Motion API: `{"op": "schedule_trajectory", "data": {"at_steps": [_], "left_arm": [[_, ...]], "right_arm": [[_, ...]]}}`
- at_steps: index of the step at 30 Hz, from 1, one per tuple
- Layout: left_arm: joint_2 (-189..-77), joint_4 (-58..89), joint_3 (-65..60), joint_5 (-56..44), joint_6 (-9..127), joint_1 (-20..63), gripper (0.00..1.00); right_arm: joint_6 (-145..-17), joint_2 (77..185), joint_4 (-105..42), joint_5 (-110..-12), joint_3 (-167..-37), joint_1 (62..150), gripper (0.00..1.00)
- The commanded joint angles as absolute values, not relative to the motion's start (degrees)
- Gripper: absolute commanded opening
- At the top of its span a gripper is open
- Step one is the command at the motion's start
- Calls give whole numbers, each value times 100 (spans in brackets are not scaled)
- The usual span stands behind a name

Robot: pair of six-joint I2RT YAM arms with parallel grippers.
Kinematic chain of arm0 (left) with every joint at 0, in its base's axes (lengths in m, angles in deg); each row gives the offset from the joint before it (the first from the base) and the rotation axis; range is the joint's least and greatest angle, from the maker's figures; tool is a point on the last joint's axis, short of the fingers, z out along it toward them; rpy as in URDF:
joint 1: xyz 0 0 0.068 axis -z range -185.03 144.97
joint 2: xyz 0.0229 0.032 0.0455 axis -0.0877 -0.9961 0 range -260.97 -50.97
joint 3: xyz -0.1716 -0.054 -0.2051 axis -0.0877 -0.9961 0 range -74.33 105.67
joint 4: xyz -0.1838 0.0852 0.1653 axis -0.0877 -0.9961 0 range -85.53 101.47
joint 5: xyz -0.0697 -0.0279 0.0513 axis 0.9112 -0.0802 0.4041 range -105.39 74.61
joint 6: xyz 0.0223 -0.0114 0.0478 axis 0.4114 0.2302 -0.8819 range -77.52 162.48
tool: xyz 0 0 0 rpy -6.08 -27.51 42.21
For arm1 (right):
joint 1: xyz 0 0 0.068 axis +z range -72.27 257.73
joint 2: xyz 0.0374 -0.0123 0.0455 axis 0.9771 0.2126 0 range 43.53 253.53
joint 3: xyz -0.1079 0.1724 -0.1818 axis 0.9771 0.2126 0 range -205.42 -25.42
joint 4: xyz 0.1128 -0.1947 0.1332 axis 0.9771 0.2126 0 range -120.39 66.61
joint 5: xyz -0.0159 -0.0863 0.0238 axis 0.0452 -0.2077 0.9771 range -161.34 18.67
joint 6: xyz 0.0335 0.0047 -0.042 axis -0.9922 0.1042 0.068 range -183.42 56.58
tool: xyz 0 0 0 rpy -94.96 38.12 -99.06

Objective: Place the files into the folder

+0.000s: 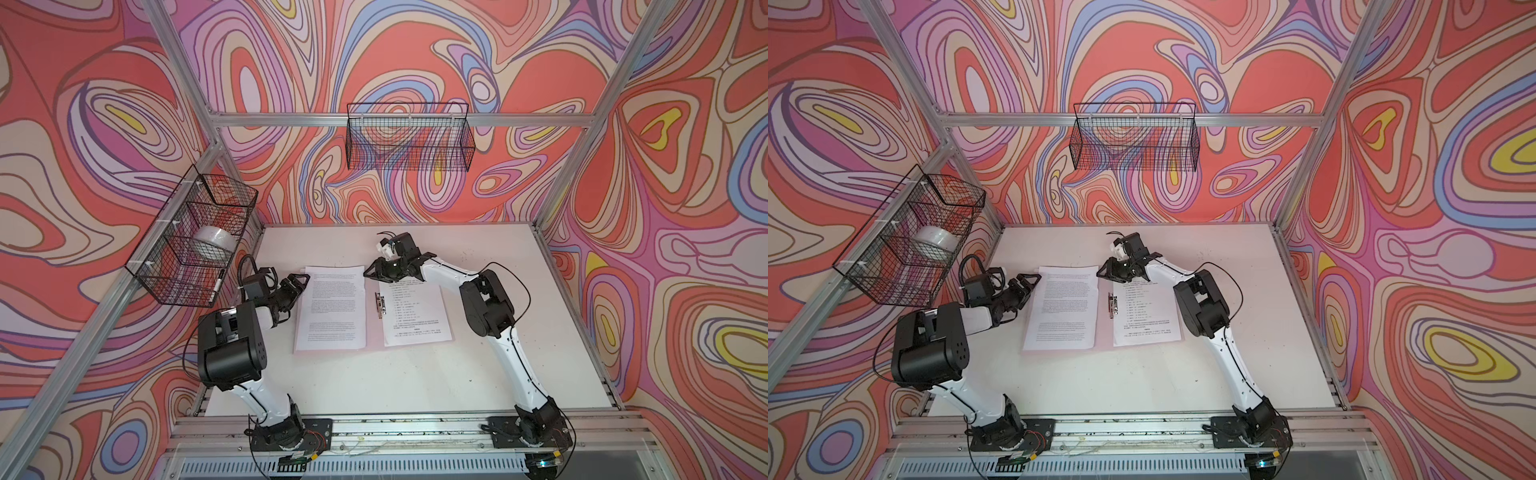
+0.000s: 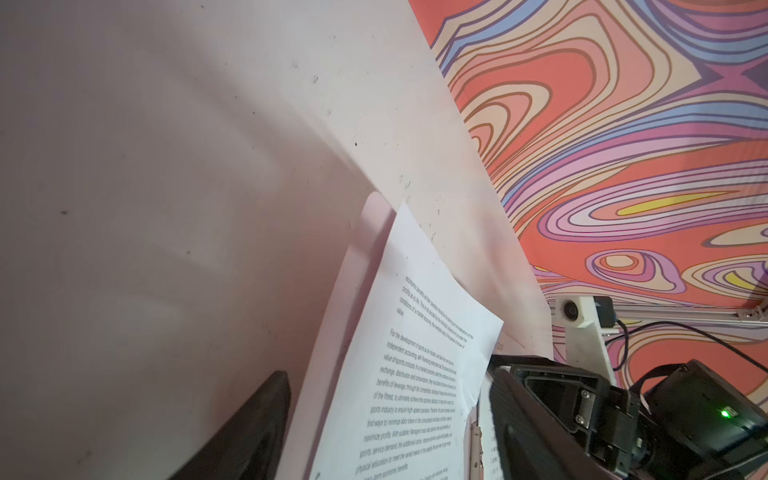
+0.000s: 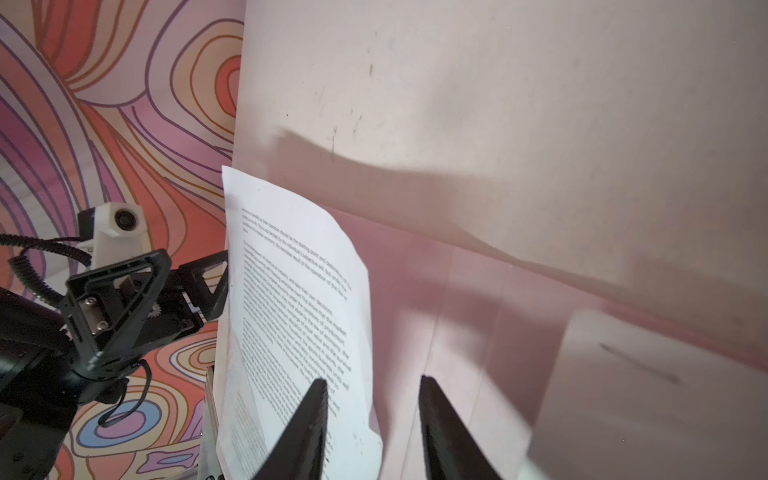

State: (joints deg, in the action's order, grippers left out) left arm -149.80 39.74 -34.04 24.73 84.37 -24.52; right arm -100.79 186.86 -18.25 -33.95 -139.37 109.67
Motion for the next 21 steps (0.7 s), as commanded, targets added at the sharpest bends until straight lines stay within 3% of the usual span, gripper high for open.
{"op": "schedule_trajectory", "data": {"at_steps": [1, 11, 19, 21], "left_arm": [[-15064, 4228, -3426, 2624, 8485, -2438, 76], [-15082, 4257, -3417, 2668, 8502, -2437, 74], [-15115, 4258, -3400, 2683, 8494, -2437, 73], [-15147, 4250, -3370, 2709, 8502, -2437, 73]], "right_arm": [[-10178, 18941, -1929, -3307, -14107, 11023, 38], [-10002, 19162, -1445, -3530, -14467, 11130, 34], [-10198, 19268, -1545, -3551, -14455, 11146, 0], [-10219, 19280, -1566, -3548, -14460, 11161, 0]]}}
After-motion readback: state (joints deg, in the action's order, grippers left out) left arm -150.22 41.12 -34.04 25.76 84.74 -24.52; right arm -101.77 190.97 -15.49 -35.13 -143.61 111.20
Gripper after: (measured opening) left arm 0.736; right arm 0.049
